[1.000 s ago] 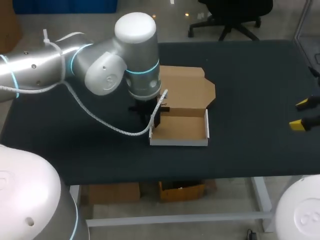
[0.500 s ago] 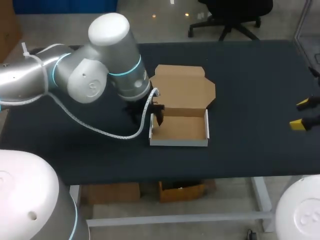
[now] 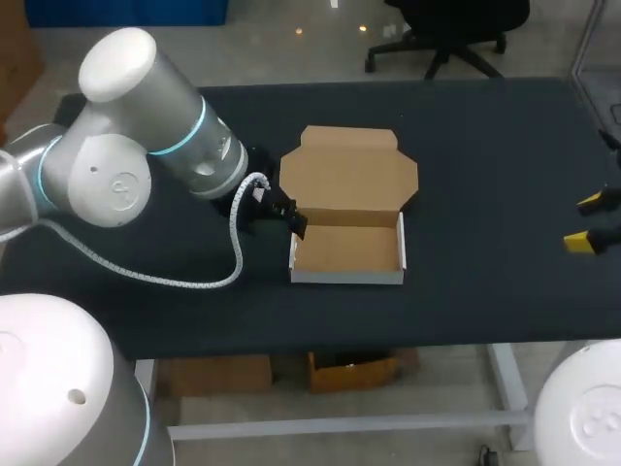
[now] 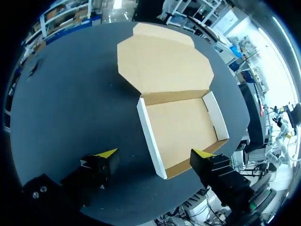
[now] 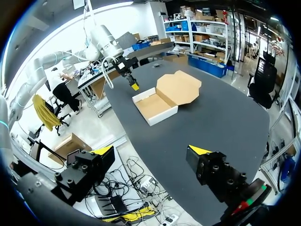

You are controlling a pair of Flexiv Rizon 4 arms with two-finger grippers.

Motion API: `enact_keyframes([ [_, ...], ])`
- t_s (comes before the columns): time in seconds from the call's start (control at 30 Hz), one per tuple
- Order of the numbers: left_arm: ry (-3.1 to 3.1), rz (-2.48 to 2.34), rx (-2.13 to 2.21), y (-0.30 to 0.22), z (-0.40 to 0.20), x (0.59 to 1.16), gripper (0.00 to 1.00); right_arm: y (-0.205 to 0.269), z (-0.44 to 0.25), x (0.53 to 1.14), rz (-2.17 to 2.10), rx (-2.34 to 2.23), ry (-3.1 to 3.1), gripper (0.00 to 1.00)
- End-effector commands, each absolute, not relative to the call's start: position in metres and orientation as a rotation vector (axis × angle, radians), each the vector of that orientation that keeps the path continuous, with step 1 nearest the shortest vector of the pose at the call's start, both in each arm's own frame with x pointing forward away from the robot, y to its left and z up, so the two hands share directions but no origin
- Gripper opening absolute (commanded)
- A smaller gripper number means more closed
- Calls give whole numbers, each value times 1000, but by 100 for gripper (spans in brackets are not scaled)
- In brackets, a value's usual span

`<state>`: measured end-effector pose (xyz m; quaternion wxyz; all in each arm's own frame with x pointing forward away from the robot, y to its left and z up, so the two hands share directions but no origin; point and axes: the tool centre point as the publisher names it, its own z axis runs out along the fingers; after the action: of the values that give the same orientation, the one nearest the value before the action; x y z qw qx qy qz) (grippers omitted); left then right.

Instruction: Assemble the packaging by folding the flat box into shape, placing the metal phone stand inside, and closing the box properly

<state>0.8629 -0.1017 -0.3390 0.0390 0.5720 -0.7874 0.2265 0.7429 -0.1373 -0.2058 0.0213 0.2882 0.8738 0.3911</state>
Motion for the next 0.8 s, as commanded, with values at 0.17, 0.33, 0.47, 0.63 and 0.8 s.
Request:
enact_keyframes([
  [0.17,-2382,943,1496,-67,-310,840,100,-141,-206,742,1236,906,2683,100],
  [0.33,-2471,981,1386,-51,-294,825,100,-142,-206,741,1235,925,2662,100],
  [0.47,-2538,981,1346,-39,-282,814,100,-144,-205,739,1232,941,2642,100],
  [0.63,-2574,983,1351,-23,-269,804,100,-149,-202,737,1220,970,2608,100],
  [0.8,-2609,965,1378,-10,-260,793,100,-154,-198,734,1214,989,2584,100],
])
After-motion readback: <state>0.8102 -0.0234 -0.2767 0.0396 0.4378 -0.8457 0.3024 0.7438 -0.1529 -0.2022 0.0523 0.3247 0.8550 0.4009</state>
